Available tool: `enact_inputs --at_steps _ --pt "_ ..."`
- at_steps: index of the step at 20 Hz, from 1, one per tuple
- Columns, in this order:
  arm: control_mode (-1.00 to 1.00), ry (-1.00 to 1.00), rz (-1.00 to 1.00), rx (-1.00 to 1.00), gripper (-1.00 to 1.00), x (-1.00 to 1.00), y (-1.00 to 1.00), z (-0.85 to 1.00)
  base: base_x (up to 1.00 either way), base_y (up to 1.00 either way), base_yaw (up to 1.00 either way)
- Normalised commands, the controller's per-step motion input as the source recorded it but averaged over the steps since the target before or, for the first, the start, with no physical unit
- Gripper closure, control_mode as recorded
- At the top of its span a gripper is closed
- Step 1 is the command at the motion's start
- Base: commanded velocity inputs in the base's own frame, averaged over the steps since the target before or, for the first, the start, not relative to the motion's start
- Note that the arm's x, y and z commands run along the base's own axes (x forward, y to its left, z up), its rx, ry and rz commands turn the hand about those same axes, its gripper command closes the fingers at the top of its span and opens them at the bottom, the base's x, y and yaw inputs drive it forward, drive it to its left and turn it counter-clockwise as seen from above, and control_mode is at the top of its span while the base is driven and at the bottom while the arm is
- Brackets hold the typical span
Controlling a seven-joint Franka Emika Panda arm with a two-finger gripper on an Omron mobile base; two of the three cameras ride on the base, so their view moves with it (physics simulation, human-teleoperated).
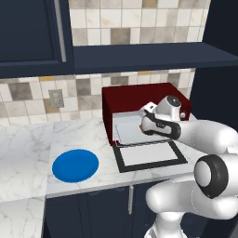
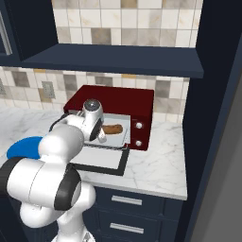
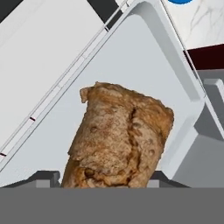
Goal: Pull the toaster oven rack outwards. Pick up the baguette from the plate and place it on the toaster oven rack. Close the toaster oven door fully and set the temperature to the lowest setting.
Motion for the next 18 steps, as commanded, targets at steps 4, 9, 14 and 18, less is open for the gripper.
enact_inputs --at_steps 4,9,14,18 --pt "-1.00 0.00 0.00 0.00 1.00 0.05 -0.24 -0.21 0.00 0.00 0.00" --pt "-1.00 0.00 0.00 0.00 -1.00 0.00 -0.15 -0.17 0.00 0.00 0.00" --pt "-1.00 -0.02 0.00 0.00 -1.00 0.00 0.00 -0.04 0.00 0.00 0.00" --pt "-1.00 -0.16 0.00 0.00 -1.00 0.00 0.23 0.00 0.00 0.00 0.00"
